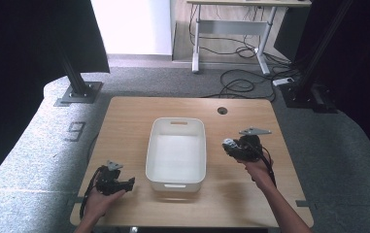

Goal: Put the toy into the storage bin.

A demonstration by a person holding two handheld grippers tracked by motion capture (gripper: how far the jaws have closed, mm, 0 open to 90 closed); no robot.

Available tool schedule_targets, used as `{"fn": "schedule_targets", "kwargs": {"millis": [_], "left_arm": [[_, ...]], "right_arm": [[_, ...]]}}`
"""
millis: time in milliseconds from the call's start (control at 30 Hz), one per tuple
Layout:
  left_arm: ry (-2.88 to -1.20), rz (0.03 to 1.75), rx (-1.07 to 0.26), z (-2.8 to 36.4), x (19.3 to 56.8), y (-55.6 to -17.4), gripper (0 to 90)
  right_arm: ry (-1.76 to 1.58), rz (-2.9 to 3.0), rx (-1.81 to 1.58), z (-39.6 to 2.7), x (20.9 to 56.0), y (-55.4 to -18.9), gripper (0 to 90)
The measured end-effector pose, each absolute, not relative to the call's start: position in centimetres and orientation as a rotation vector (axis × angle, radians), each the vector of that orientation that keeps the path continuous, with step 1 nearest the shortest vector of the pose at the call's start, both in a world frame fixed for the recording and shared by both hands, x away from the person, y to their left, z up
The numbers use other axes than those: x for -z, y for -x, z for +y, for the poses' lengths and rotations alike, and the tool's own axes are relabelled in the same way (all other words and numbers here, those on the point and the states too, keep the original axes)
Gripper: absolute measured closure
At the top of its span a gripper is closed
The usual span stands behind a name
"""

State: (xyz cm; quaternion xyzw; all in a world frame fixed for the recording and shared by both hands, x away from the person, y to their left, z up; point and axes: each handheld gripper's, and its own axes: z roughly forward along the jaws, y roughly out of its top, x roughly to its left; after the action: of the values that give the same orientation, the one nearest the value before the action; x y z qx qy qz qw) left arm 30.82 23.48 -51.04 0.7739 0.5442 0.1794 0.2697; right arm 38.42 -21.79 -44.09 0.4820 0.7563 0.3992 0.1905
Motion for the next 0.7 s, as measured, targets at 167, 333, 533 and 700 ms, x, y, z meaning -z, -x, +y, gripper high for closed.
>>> {"fn": "schedule_targets", "kwargs": {"millis": [167, 333, 533, 700], "left_arm": [[-2.085, 1.466, -0.484, 23.5, 51.0, -30.8, 24.8], [-2.085, 1.466, -0.483, 23.5, 51.0, -30.8, 24.8], [-2.084, 1.464, -0.478, 23.5, 51.0, -30.8, 24.8], [-2.083, 1.462, -0.476, 23.5, 51.0, -30.8, 24.8]], "right_arm": [[-1.328, 2.119, -1.145, -20.8, 42.3, -38.5, 51.0], [-1.293, 2.134, -1.159, -19.2, 41.0, -38.7, 51.0], [-1.273, 2.154, -1.166, -17.4, 40.2, -39.1, 51.0], [-1.255, 2.174, -1.167, -15.6, 39.8, -39.6, 51.0]]}}
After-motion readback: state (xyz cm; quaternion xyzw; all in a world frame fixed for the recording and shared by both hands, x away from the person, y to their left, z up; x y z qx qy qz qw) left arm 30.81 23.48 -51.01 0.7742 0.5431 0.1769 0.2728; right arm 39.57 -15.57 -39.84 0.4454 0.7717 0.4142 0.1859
